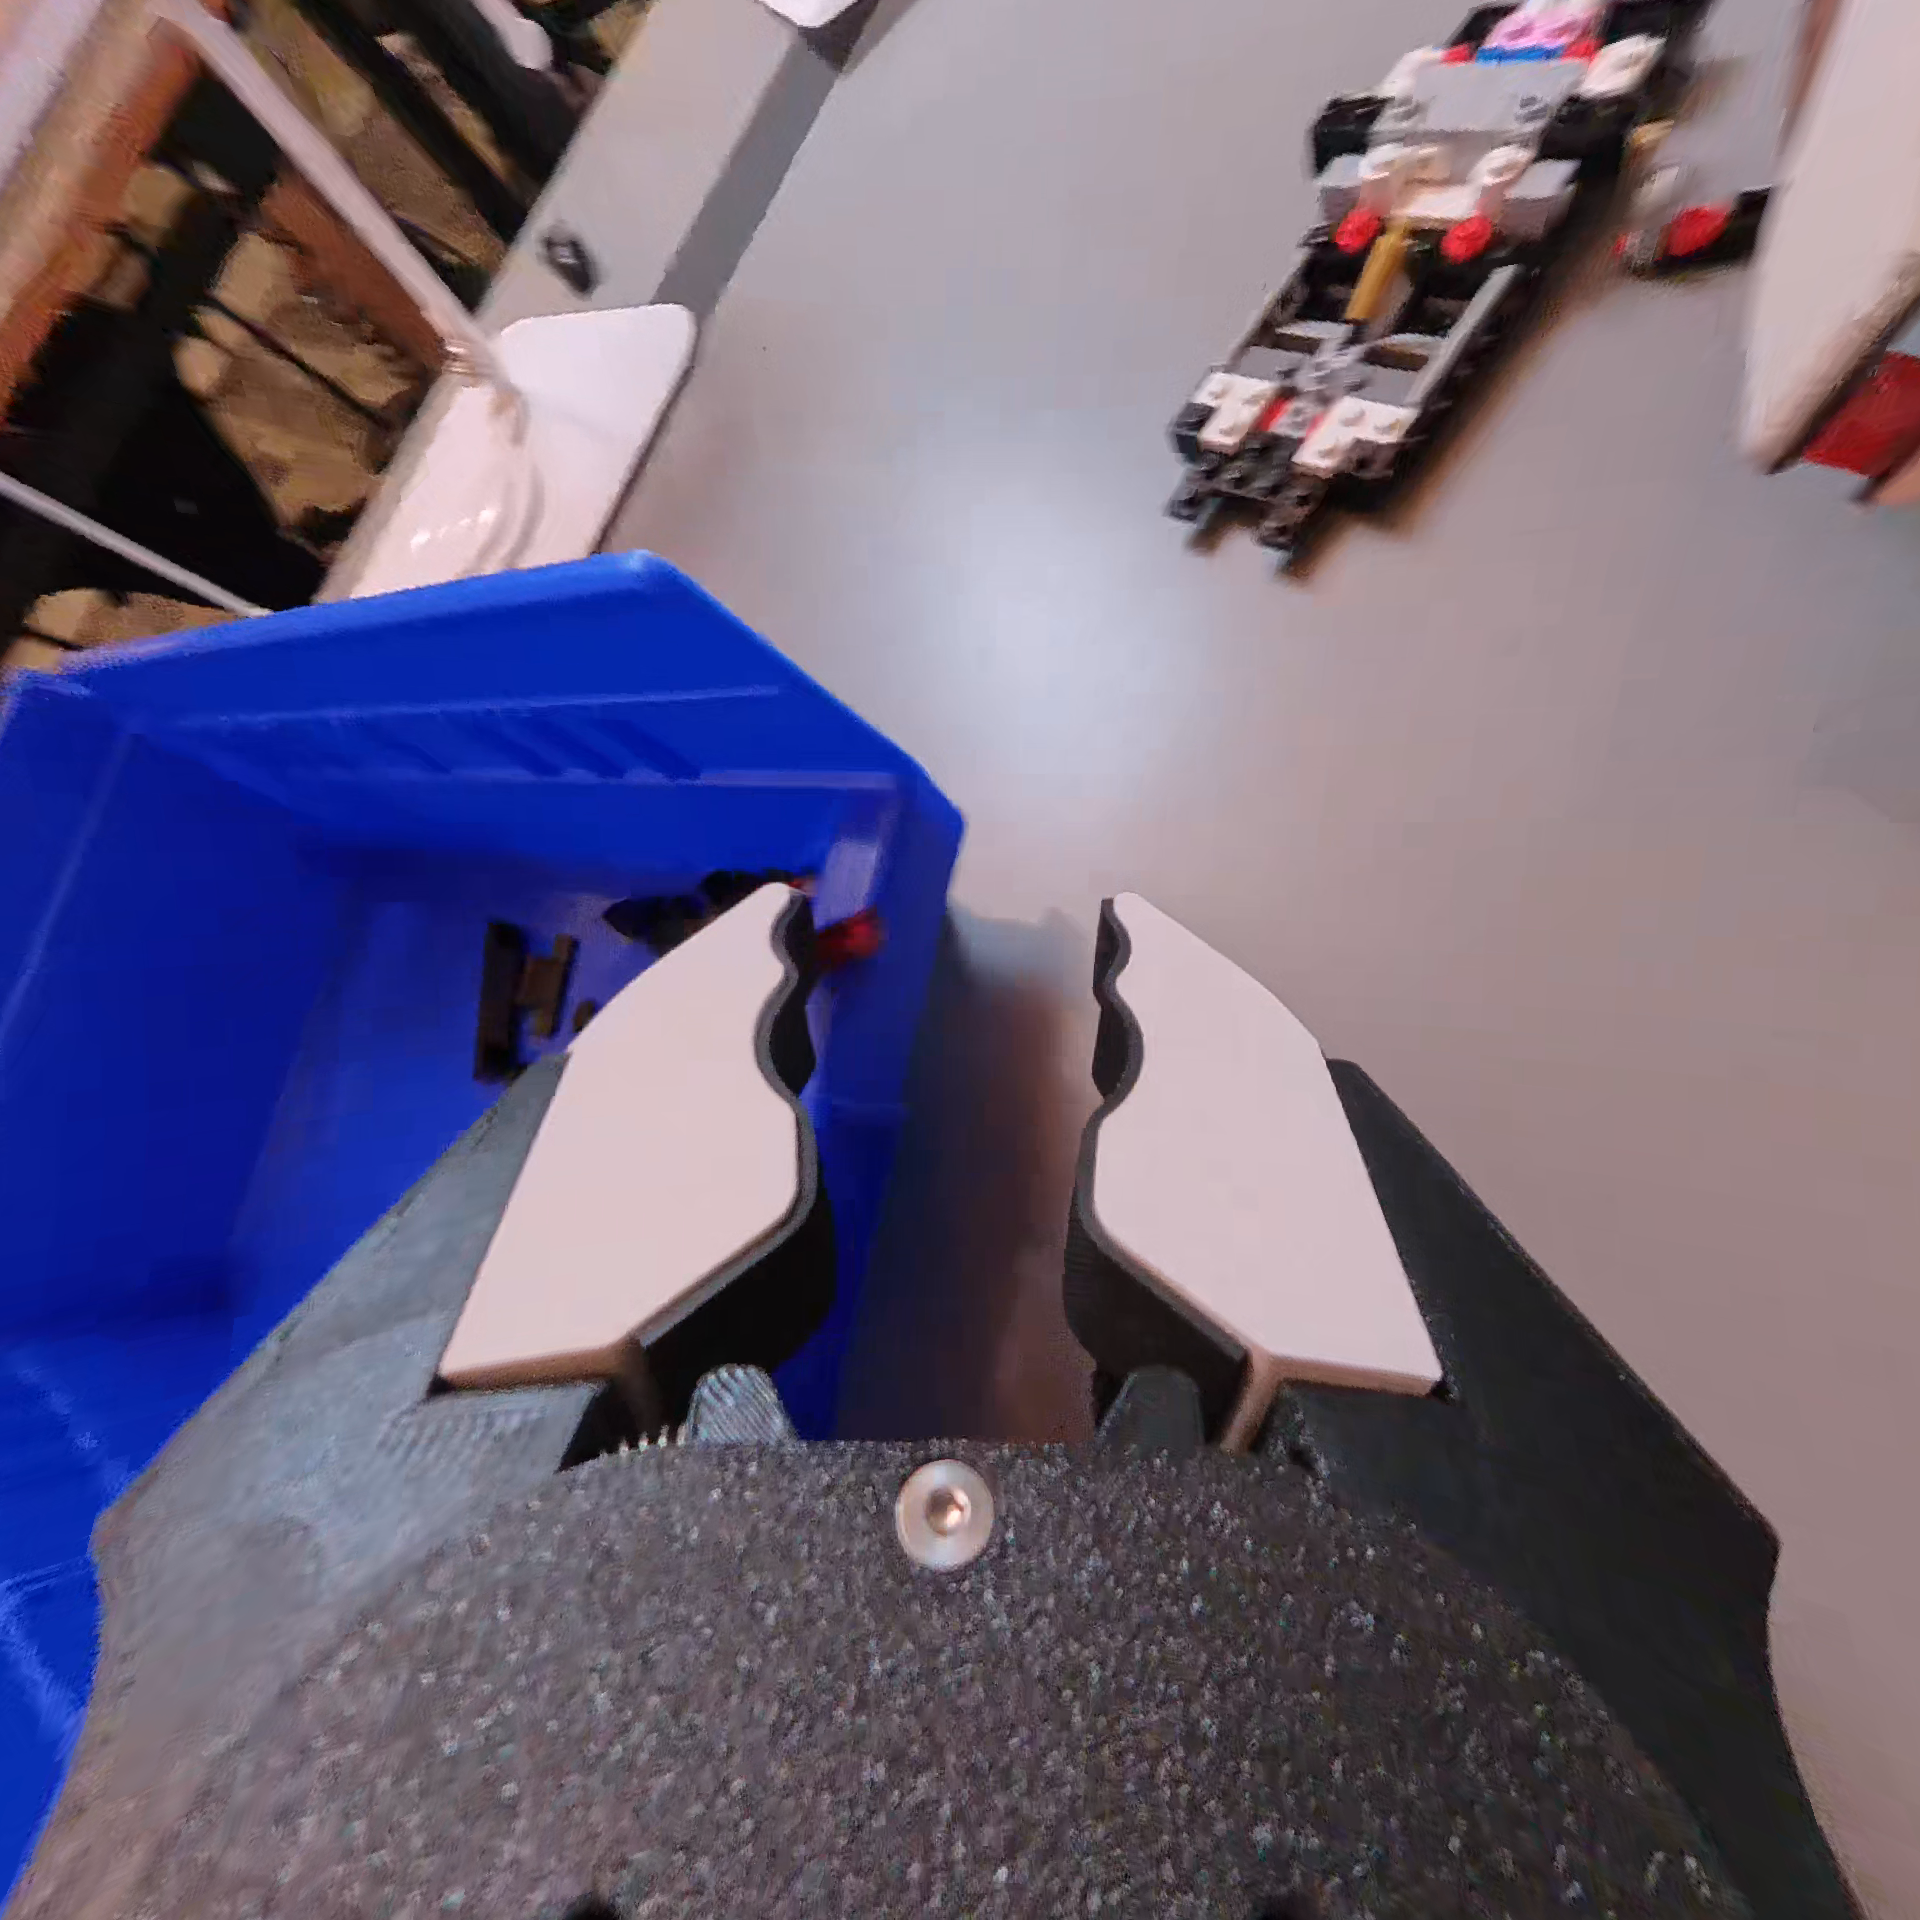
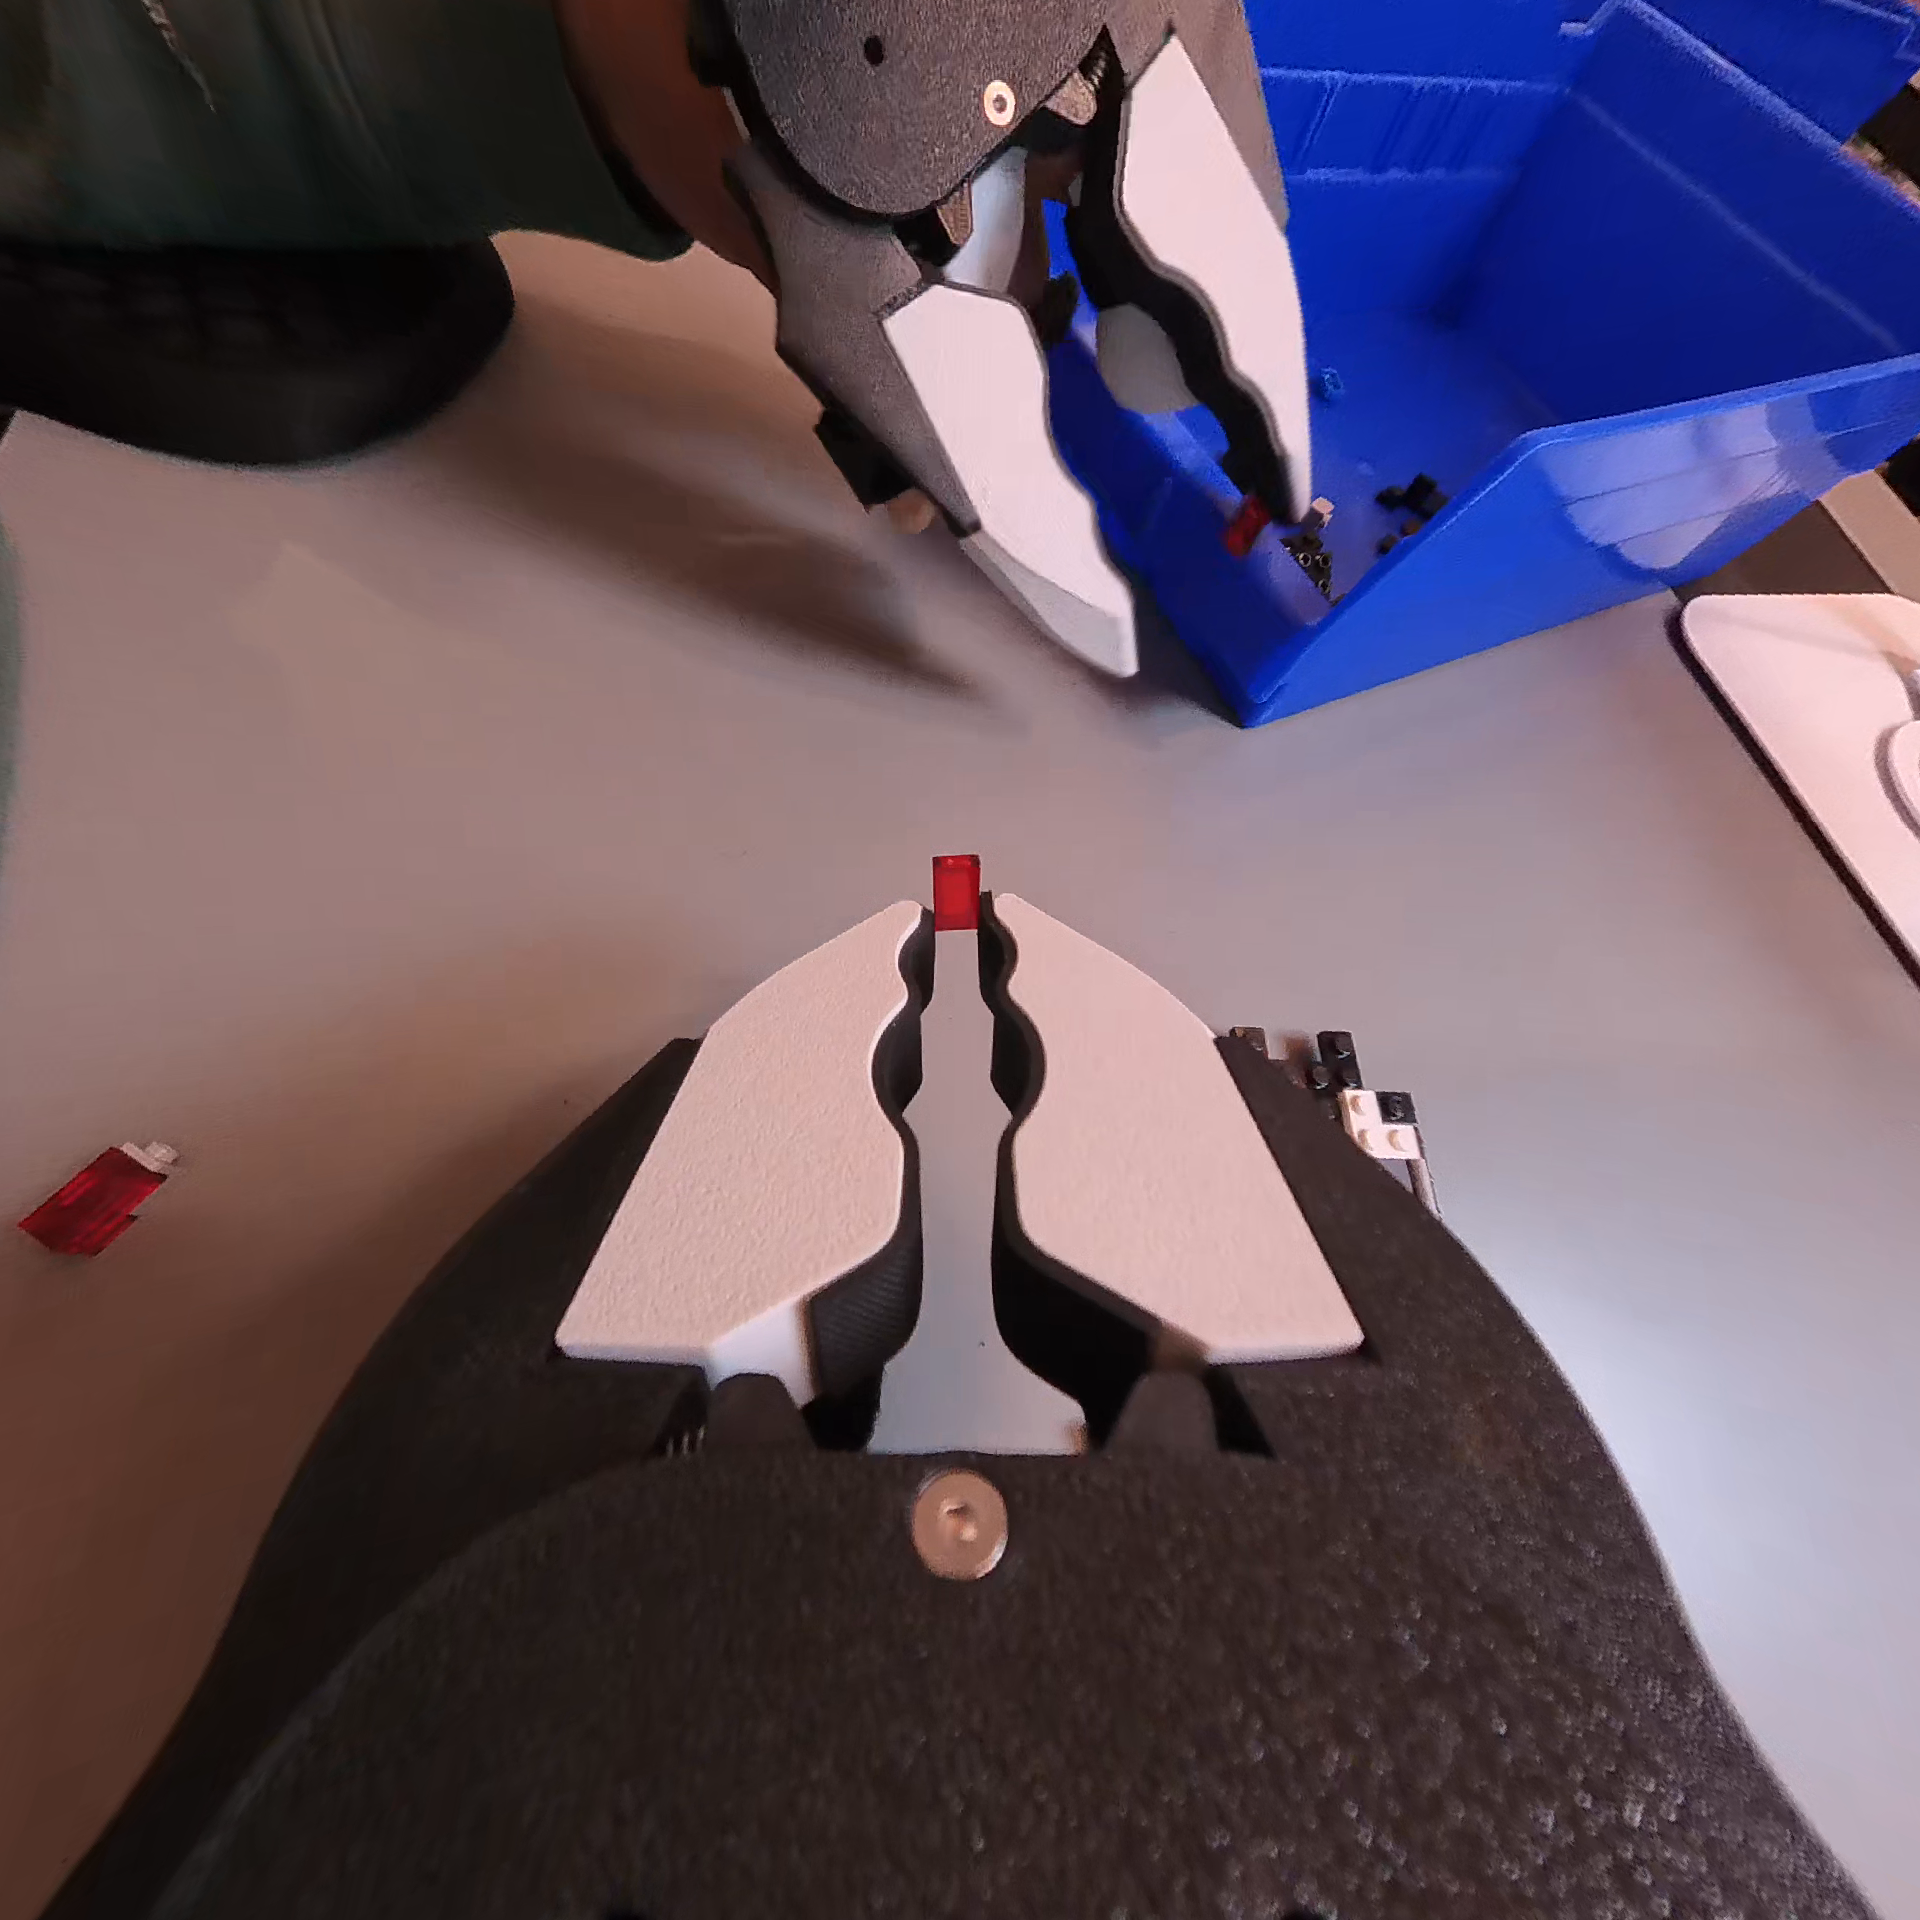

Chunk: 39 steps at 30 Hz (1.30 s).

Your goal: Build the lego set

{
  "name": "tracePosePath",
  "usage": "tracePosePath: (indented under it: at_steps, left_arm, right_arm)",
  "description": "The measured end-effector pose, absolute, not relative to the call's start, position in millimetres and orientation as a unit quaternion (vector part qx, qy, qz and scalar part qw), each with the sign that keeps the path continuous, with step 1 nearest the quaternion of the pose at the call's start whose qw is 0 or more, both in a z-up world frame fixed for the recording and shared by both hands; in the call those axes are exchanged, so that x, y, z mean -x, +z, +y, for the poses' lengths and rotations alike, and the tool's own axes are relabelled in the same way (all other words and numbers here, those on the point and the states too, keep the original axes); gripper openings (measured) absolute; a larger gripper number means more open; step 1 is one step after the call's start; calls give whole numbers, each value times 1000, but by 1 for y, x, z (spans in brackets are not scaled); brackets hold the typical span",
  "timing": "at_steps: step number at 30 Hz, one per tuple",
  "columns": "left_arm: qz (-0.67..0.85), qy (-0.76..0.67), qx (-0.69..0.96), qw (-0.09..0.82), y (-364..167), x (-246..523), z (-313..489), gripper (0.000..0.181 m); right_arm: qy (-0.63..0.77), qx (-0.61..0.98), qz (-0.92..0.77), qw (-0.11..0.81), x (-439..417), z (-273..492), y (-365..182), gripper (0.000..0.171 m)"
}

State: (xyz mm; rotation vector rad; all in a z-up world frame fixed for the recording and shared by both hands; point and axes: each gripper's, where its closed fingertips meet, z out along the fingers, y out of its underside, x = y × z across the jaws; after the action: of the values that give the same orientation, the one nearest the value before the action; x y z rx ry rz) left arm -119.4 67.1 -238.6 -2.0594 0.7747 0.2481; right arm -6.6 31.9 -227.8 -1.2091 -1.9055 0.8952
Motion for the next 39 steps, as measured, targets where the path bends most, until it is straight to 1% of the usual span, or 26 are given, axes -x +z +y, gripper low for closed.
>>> tracePosePath:
  at_steps: [2,8,11,14,15,17,20,24,27,30,33,34,37,39]
  left_arm:
    - [301,136,827,455,-234,131,72,53]
    - [246,124,849,450,-234,150,74,56]
    - [241,150,827,485,-216,154,75,49]
    - [255,128,800,527,-198,141,73,43]
    - [273,95,791,539,-195,128,69,39]
    - [323,-18,773,546,-195,88,54,30]
    - [353,-192,747,530,-196,33,28,29]
    - [287,-358,748,480,-192,1,18,28]
    - [218,-422,762,440,-196,0,24,26]
    - [190,-416,778,431,-204,4,30,21]
    - [204,-400,789,420,-207,6,28,6]
    - [210,-380,793,428,-208,10,29,3]
    - [213,-337,790,465,-195,25,35,3]
    - [194,-280,792,508,-182,50,45,3]
  right_arm:
    - [346,467,-735,349,7,31,-228,8]
    - [347,467,-734,350,7,32,-228,8]
    - [347,468,-733,352,6,33,-227,8]
    - [357,469,-727,352,7,33,-225,8]
    - [360,471,-724,353,7,34,-224,8]
    - [368,471,-717,358,8,34,-221,8]
    - [375,460,-714,371,10,31,-215,8]
    - [345,436,-726,406,12,28,-212,8]
    - [301,419,-738,435,14,28,-212,8]
    - [258,405,-749,456,16,28,-213,8]
    - [222,396,-750,481,17,33,-212,8]
    - [229,393,-744,490,17,33,-208,8]
    - [240,405,-726,502,18,38,-199,5]
    - [238,423,-724,491,16,46,-205,10]
